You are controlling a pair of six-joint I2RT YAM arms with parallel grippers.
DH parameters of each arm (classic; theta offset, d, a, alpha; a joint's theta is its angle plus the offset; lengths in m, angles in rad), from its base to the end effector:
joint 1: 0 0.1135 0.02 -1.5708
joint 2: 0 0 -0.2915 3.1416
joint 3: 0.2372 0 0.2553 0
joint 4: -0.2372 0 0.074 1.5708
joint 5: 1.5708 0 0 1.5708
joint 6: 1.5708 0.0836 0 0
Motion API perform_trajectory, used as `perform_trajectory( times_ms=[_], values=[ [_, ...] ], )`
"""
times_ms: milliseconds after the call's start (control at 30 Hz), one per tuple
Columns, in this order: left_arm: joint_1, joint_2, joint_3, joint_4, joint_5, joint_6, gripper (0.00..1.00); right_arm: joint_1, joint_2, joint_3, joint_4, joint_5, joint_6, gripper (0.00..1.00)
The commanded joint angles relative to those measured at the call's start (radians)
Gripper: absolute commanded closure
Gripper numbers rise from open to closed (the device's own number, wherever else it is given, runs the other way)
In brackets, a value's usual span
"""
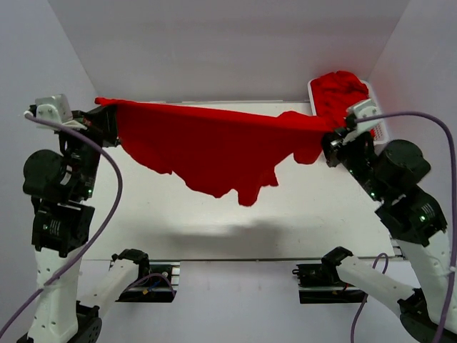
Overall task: Fold and stack the t-shirts
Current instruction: Flatten out the tshirt
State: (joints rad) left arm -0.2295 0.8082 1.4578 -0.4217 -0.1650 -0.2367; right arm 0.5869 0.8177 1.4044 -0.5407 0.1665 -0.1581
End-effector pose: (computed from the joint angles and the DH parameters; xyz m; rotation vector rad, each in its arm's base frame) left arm 0.1320 -0.0167 0.5575 -0.1447 1.3438 -0.2826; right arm 0.1329 0.0717 0.5207 -0.4305 1.4674 0.2152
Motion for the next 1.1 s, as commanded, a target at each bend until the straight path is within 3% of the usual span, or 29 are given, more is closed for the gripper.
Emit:
perform_trajectory(
  times_ms=[0, 167, 300, 400, 633, 733, 1000, 1067],
  values=[
    [0.009, -0.012, 0.004, -0.012, 0.057, -0.006, 1.00, -0.009, -0.072, 0.015, 0.059, -0.032, -0.017, 1.00],
    [0.009, 0.060, -0.036, -0.066, 0.116, -0.049, 1.00, -0.007, -0.014, -0.039, 0.070, 0.052, 0.020, 1.00],
    [-0.002, 0.126, -0.230, 0.013, 0.188, -0.128, 1.00, -0.010, 0.095, -0.145, 0.110, 0.217, 0.080, 1.00],
    [-0.002, 0.213, -0.321, 0.035, 0.208, -0.156, 1.00, -0.022, 0.236, -0.191, 0.169, 0.301, 0.107, 1.00],
    [0.009, 0.577, -0.396, 0.148, 0.101, -0.188, 1.00, -0.125, 0.731, -0.168, 0.265, 0.194, 0.126, 1.00],
    [0.018, 0.776, -0.349, 0.210, 0.113, -0.176, 1.00, -0.174, 0.944, -0.037, 0.257, 0.179, 0.146, 1.00],
    [0.036, 1.226, 0.056, 0.121, 0.113, -0.167, 1.00, -0.269, 1.330, 0.368, 0.134, 0.070, 0.181, 1.00],
    [0.045, 1.308, 0.154, 0.081, 0.113, -0.167, 1.00, -0.279, 1.400, 0.442, 0.107, 0.068, 0.186, 0.92]
  ],
)
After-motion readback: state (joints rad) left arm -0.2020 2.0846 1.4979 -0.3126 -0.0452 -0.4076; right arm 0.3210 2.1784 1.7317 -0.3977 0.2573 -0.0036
